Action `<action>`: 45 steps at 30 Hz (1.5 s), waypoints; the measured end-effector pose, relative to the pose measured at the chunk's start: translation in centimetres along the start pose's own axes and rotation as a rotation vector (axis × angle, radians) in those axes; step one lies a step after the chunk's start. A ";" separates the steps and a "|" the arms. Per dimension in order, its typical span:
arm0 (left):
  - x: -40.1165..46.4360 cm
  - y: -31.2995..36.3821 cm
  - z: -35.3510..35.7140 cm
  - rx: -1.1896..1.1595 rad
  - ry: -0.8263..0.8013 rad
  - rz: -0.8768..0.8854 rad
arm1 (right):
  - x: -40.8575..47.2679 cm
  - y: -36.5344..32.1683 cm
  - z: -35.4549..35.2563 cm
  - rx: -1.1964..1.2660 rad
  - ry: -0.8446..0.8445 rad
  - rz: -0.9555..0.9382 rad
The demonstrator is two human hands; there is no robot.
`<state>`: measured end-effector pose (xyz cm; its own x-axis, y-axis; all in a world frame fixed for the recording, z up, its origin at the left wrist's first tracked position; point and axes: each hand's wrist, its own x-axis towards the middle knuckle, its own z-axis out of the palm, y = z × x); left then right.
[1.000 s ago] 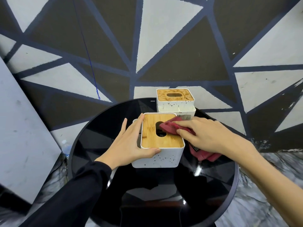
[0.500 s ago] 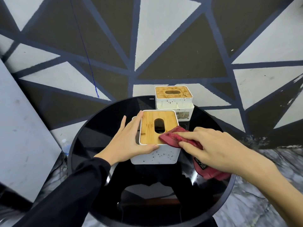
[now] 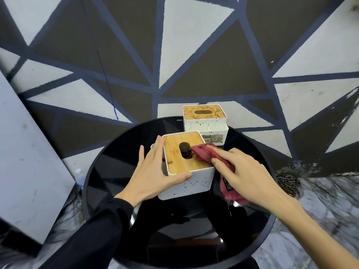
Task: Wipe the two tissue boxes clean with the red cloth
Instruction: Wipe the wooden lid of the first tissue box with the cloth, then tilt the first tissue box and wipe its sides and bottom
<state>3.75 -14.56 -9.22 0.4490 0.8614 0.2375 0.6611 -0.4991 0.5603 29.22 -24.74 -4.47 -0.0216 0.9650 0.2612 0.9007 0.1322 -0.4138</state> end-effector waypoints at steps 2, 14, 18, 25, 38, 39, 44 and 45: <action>-0.2 0.3 -0.3 -0.045 0.024 0.011 | -0.6 0.1 0.4 0.138 0.042 0.029; 2.3 -1.7 -0.7 -0.405 0.054 -0.182 | -4.9 -1.7 2.0 0.429 0.124 0.168; 1.2 -1.7 -0.9 -0.363 0.085 -0.170 | -4.0 -1.6 2.1 0.406 0.132 0.201; -2.4 -2.9 -2.0 -0.206 0.146 -0.119 | -0.8 -0.7 0.4 0.306 0.007 0.160; -4.6 -2.1 -3.9 0.146 0.164 -0.074 | 2.8 0.7 0.1 0.343 -0.018 0.141; -4.4 -2.0 -3.9 0.172 0.188 -0.053 | 2.5 0.8 0.3 0.348 0.007 0.151; -2.4 -0.8 -4.3 0.165 0.095 0.178 | 1.1 1.6 0.9 0.371 0.142 0.201; -1.9 -0.5 -4.4 0.156 0.029 0.236 | 0.9 1.7 0.8 0.385 0.134 0.201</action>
<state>-0.09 -15.54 -6.45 0.5855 0.7211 0.3704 0.6261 -0.6925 0.3584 30.37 -23.49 -5.67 0.2163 0.9456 0.2429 0.6540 0.0444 -0.7552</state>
